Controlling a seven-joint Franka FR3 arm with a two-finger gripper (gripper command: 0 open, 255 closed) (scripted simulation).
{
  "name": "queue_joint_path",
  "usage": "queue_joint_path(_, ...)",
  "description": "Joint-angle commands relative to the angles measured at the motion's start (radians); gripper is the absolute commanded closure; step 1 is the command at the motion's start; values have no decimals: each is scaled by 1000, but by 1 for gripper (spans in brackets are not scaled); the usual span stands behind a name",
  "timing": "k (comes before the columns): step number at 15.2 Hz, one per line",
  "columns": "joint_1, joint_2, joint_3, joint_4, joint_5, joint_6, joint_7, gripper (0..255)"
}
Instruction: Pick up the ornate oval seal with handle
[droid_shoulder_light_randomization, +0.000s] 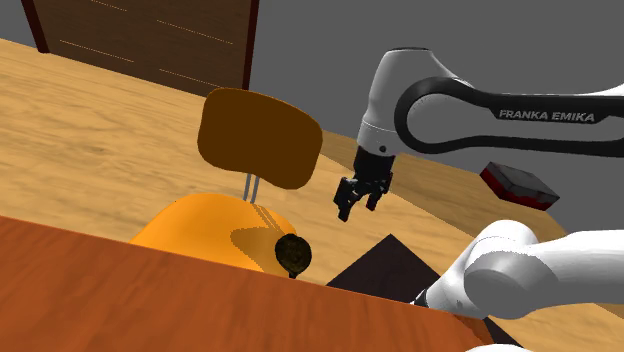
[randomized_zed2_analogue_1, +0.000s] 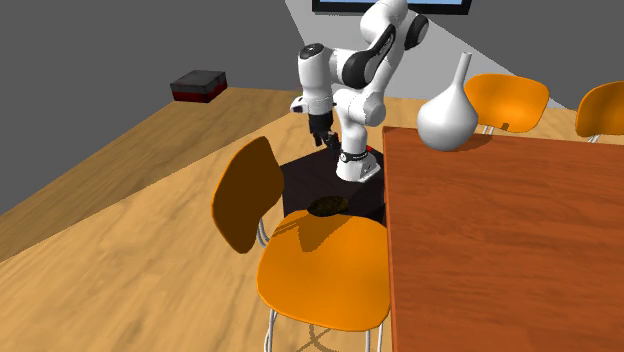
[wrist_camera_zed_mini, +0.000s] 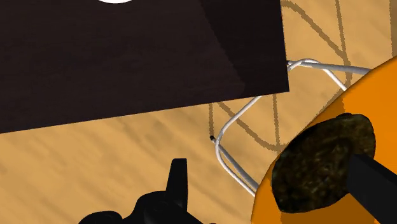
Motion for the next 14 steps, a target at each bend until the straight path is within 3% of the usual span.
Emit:
queue_joint_path(1, 4, 46, 45, -8, 51, 56, 80, 0)
queue_joint_path(11, 0, 361, 259, 28, 230, 368, 430, 0)
queue_joint_path(14, -2, 396, 271, 11, 233, 419, 426, 0)
